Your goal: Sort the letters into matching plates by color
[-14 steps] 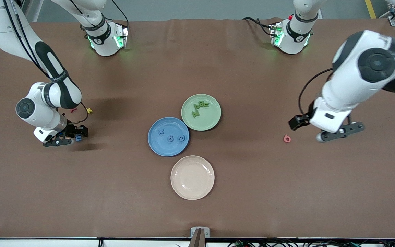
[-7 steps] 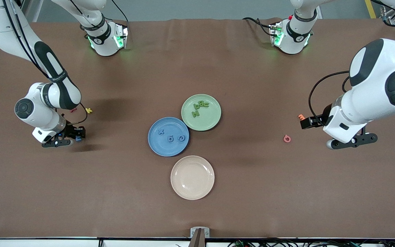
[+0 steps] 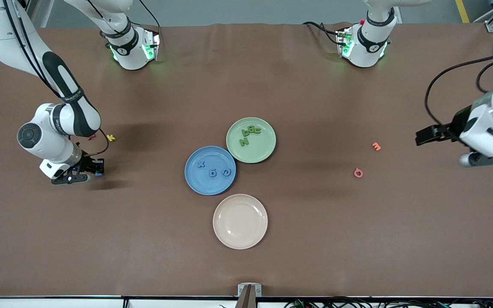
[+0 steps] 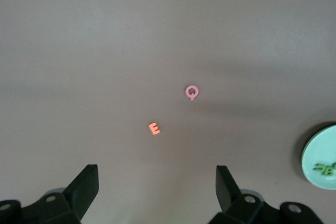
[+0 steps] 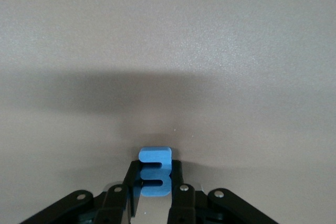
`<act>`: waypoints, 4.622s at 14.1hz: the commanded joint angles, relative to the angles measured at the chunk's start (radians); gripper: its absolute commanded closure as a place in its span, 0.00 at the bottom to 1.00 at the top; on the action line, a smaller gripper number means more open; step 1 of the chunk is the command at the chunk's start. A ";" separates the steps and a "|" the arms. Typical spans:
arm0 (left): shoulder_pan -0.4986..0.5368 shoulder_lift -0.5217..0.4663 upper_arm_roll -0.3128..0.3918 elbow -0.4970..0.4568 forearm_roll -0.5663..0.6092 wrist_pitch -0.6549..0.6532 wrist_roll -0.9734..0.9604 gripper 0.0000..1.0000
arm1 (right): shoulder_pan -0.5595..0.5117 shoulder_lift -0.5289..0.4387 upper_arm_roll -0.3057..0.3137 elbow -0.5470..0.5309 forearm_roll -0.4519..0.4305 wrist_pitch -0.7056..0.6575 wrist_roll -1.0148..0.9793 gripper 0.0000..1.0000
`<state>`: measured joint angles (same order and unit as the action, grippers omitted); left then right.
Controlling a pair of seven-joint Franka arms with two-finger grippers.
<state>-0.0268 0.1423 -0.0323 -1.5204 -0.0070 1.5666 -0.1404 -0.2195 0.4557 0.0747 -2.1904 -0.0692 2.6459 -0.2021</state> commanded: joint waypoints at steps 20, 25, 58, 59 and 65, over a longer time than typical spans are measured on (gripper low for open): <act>0.007 -0.195 0.011 -0.095 -0.041 0.033 0.058 0.01 | 0.462 -0.071 0.215 0.086 0.019 -0.155 1.111 1.00; 0.010 -0.147 0.011 -0.038 -0.036 0.036 0.054 0.01 | 0.561 -0.049 0.208 0.135 -0.001 -0.155 1.282 1.00; 0.013 -0.119 0.008 -0.027 -0.028 0.082 0.036 0.00 | 0.621 0.150 0.188 0.498 -0.142 -0.455 1.468 0.00; 0.013 -0.121 0.008 -0.027 -0.030 0.082 0.035 0.00 | 0.614 0.149 0.188 0.515 -0.144 -0.477 1.457 0.00; 0.013 -0.125 0.009 -0.029 -0.030 0.082 0.035 0.00 | 0.479 0.046 0.186 0.669 -0.136 -0.862 0.999 0.00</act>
<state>-0.0172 0.0101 -0.0229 -1.5683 -0.0297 1.6486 -0.1083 0.3328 0.5641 0.2473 -1.5321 -0.1943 1.8622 0.9453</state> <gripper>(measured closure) 0.000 0.000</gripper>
